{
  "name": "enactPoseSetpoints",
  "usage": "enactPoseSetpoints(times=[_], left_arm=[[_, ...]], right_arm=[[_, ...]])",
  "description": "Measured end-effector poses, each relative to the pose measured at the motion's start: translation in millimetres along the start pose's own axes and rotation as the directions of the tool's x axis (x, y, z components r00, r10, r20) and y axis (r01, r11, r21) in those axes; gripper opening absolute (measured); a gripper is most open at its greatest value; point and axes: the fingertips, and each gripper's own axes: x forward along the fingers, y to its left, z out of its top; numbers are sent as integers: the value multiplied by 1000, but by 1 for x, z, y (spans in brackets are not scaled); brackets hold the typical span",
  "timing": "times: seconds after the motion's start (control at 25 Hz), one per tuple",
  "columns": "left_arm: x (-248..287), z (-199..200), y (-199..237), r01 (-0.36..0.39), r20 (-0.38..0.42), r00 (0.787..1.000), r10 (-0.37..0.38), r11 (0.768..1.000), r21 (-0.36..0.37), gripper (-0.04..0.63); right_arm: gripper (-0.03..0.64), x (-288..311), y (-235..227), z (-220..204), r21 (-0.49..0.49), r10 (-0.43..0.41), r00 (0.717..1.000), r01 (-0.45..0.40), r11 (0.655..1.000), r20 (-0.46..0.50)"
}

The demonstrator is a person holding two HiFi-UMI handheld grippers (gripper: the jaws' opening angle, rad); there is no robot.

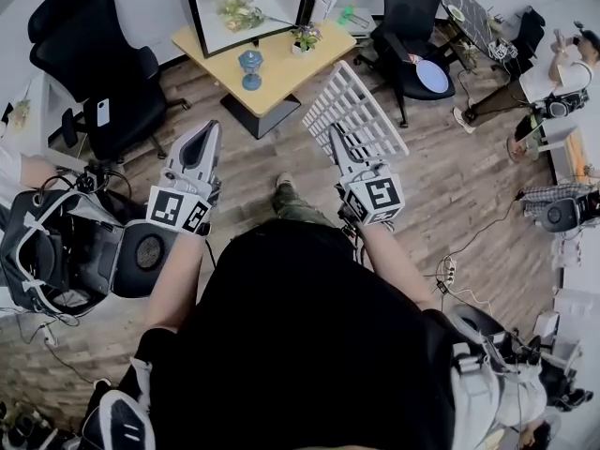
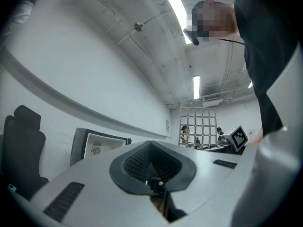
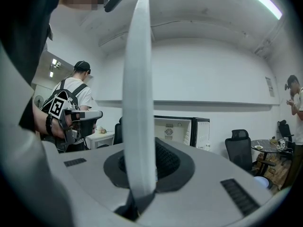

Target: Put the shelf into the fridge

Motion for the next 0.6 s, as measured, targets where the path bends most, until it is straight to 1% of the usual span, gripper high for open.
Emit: enactPoseSetpoints(times=[0.28, 0.6], left_arm=[[18, -5, 18, -16, 6, 1000, 15, 1000, 13, 17], [50, -13, 39, -19, -15, 1000, 19, 1000, 17, 18]], right_arm=[[48, 25, -15, -3, 0, 17, 1000, -17, 1000, 10], [48, 60, -36, -4, 4, 35, 999, -35, 999, 1]])
